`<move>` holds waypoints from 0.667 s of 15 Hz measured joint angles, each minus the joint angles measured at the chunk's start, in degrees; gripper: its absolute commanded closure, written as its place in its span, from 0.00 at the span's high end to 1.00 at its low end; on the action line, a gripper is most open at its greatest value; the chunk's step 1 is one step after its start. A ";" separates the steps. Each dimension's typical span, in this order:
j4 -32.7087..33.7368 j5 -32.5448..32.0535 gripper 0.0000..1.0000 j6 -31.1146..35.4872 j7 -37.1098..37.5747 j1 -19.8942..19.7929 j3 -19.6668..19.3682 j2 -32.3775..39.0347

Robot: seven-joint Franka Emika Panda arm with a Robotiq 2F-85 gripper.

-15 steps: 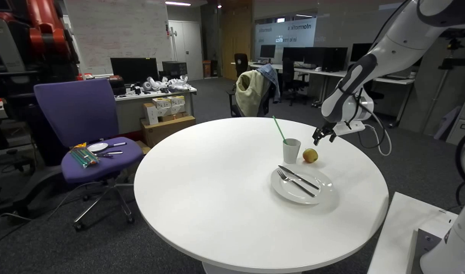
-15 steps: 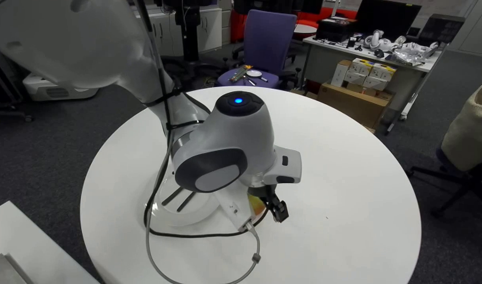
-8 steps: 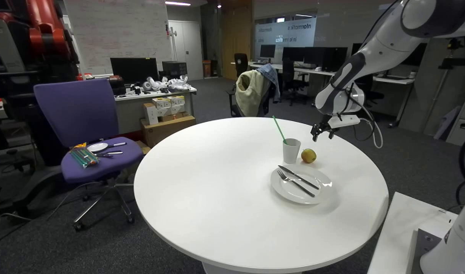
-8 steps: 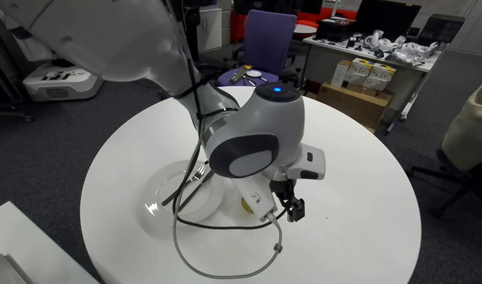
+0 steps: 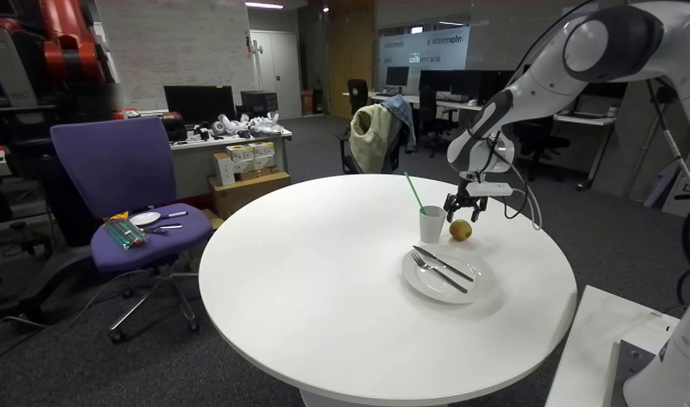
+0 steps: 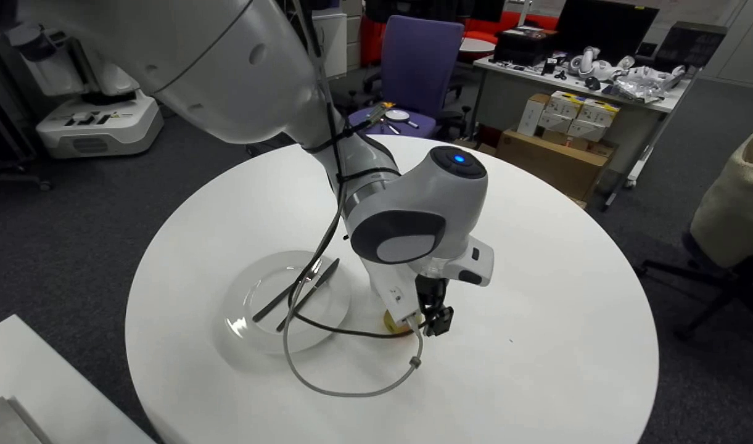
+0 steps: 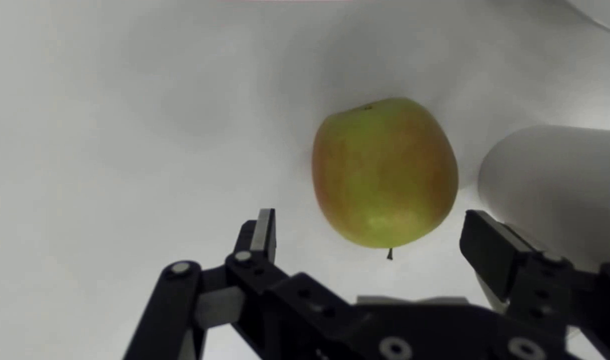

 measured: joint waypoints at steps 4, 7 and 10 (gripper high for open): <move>3.53 6.13 1.00 -4.66 4.24 -0.19 -0.15 3.06; 4.71 9.68 1.00 -6.53 5.31 -0.44 -0.69 3.71; 5.43 11.63 1.00 -8.05 5.36 -0.94 -1.08 3.71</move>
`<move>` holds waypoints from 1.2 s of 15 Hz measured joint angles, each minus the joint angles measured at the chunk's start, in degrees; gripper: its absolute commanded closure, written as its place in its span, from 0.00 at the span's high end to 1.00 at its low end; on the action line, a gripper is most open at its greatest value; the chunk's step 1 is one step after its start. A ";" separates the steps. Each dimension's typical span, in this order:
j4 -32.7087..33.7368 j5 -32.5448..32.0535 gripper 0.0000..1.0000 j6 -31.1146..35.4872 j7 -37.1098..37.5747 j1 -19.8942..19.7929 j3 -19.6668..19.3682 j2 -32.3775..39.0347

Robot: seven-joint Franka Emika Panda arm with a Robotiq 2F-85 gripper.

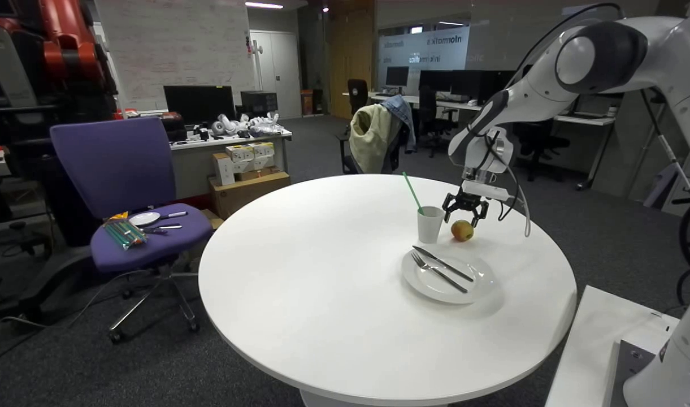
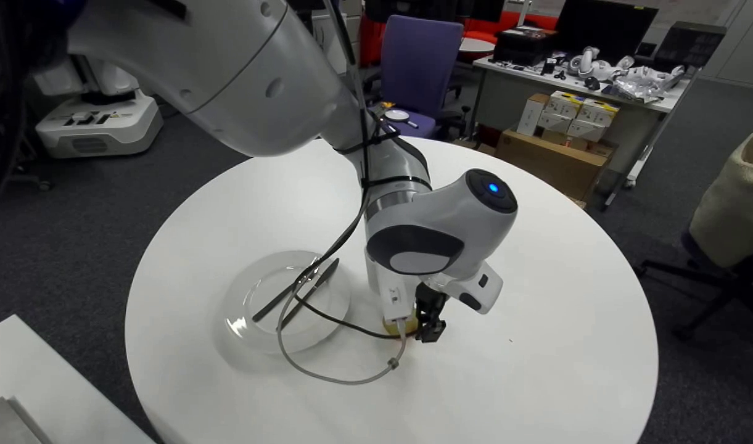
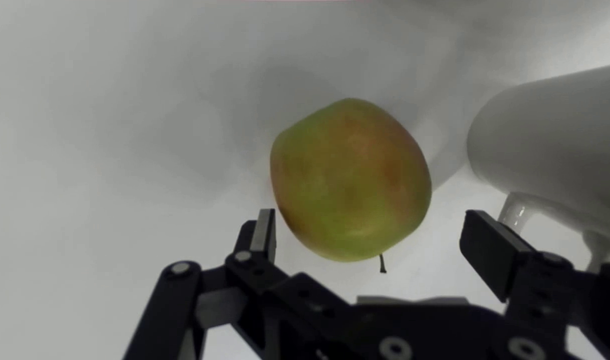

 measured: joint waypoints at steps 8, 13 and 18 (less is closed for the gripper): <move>0.28 0.35 0.35 -0.33 0.00 -0.15 -0.31 0.00; 0.30 0.35 0.12 -0.33 0.00 -0.15 -0.40 0.00; 0.30 0.35 0.04 -0.33 0.00 -0.15 -0.49 -0.04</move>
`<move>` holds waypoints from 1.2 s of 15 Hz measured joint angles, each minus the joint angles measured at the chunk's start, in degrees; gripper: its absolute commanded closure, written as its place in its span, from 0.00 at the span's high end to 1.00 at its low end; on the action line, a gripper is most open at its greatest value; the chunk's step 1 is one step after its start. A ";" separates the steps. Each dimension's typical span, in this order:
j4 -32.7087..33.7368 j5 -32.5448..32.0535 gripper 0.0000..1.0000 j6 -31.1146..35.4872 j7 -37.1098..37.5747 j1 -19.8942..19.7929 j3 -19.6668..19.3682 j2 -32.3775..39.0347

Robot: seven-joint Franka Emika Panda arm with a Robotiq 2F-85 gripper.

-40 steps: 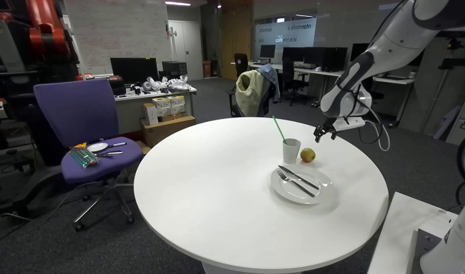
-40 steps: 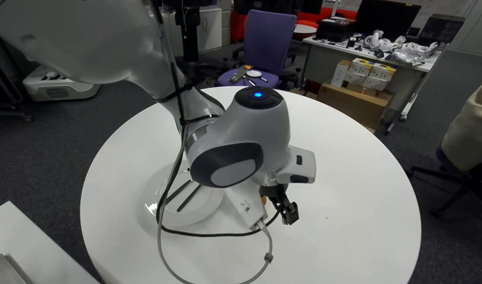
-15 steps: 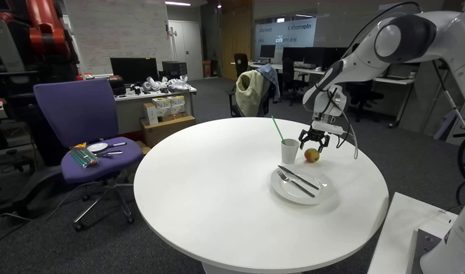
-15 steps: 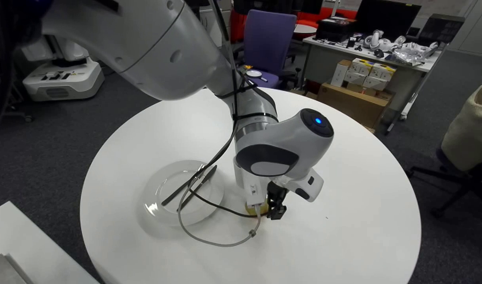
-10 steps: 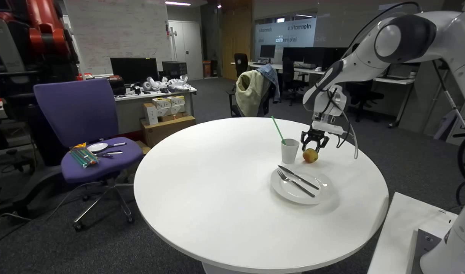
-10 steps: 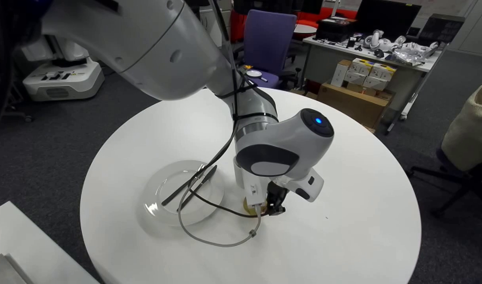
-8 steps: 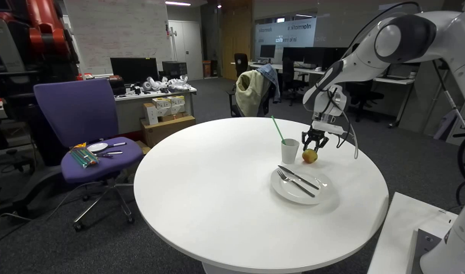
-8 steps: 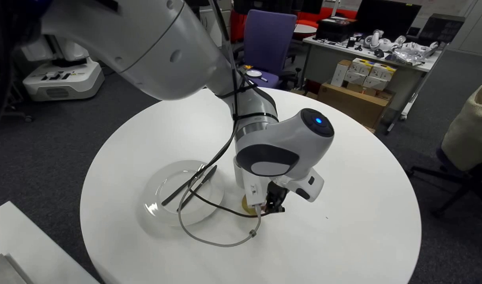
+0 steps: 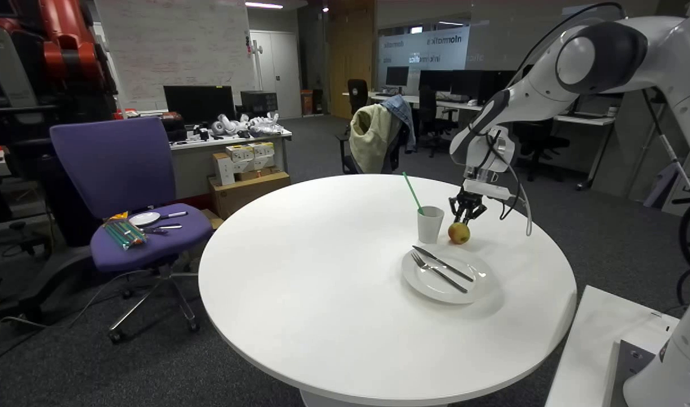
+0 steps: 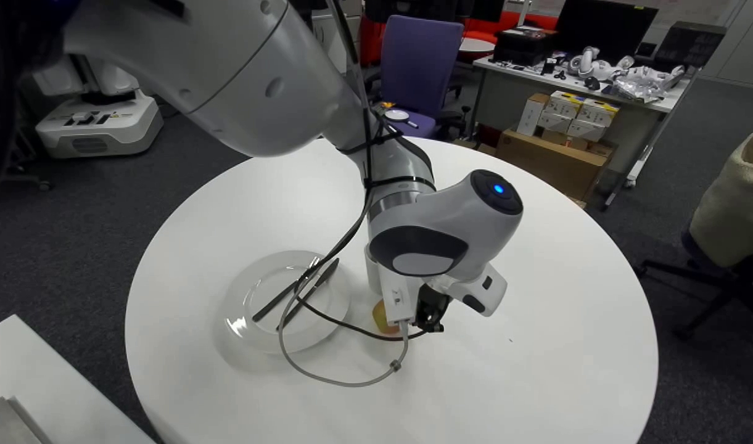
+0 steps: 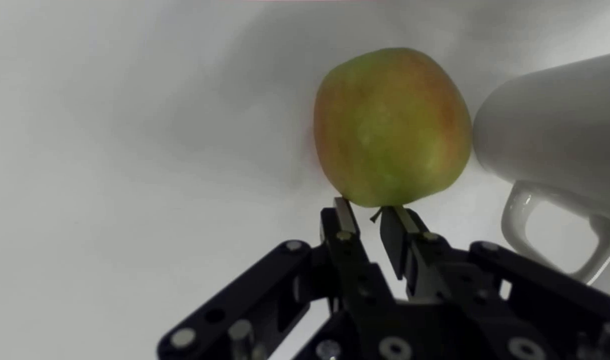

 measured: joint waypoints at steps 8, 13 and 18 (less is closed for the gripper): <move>-0.01 0.00 0.00 0.00 0.00 0.02 -0.43 -0.22; -0.26 -0.01 0.00 0.13 -0.07 0.02 -0.72 -0.51; -2.54 -0.17 0.00 2.11 -0.81 0.13 -0.97 -2.62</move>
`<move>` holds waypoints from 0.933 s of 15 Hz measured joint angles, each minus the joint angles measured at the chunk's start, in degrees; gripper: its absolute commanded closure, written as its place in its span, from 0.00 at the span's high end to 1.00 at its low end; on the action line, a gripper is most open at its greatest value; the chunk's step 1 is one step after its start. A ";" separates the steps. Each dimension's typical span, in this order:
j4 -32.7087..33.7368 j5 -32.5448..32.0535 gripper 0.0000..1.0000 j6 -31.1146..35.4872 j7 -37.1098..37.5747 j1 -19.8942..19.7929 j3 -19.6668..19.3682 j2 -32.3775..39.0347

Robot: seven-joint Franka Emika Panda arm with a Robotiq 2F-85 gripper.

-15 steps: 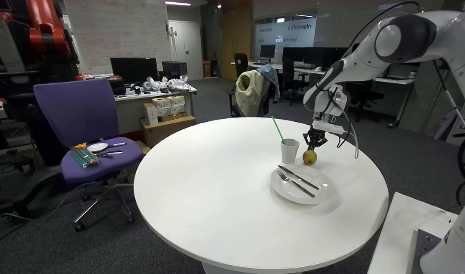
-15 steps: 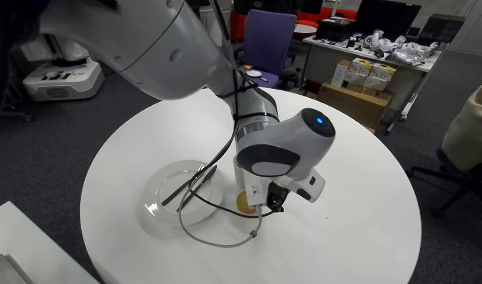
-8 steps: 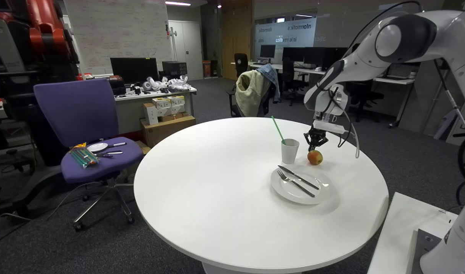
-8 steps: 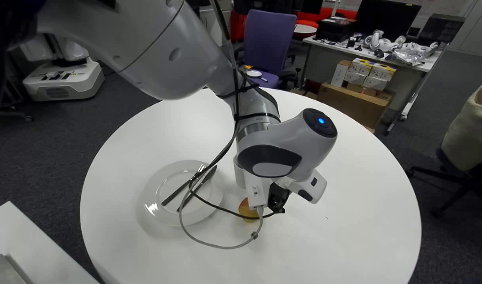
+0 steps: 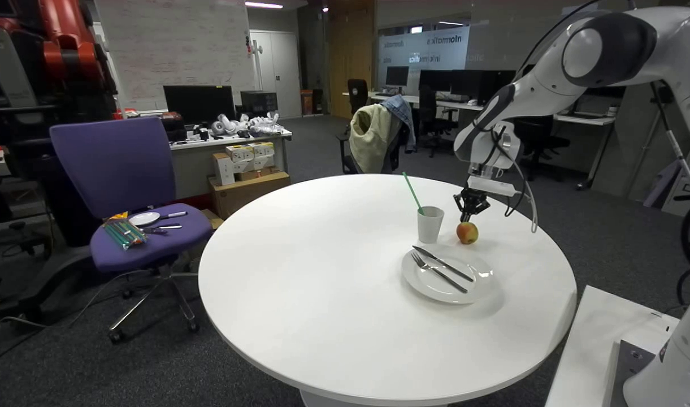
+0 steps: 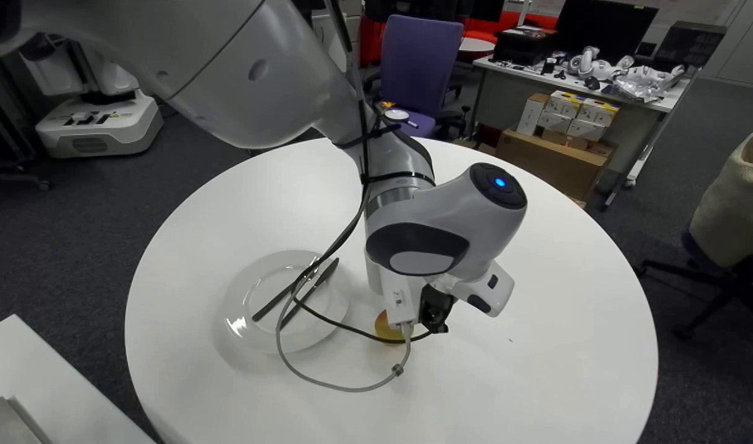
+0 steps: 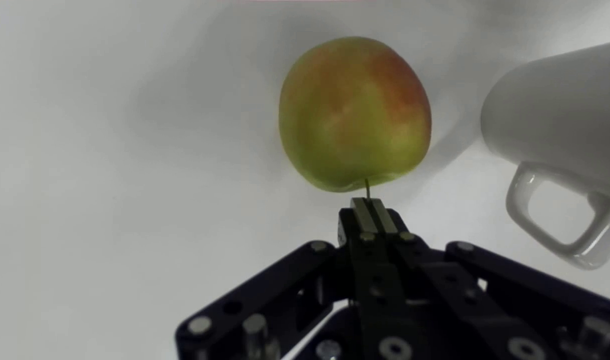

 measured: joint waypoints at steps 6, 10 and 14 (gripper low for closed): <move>-5.87 -0.79 0.00 4.62 -1.53 1.09 -0.19 -5.66; -8.50 -1.48 0.00 5.45 -1.54 2.06 -0.33 -8.12; -9.96 -1.88 0.00 5.61 -1.54 2.91 -0.50 -8.95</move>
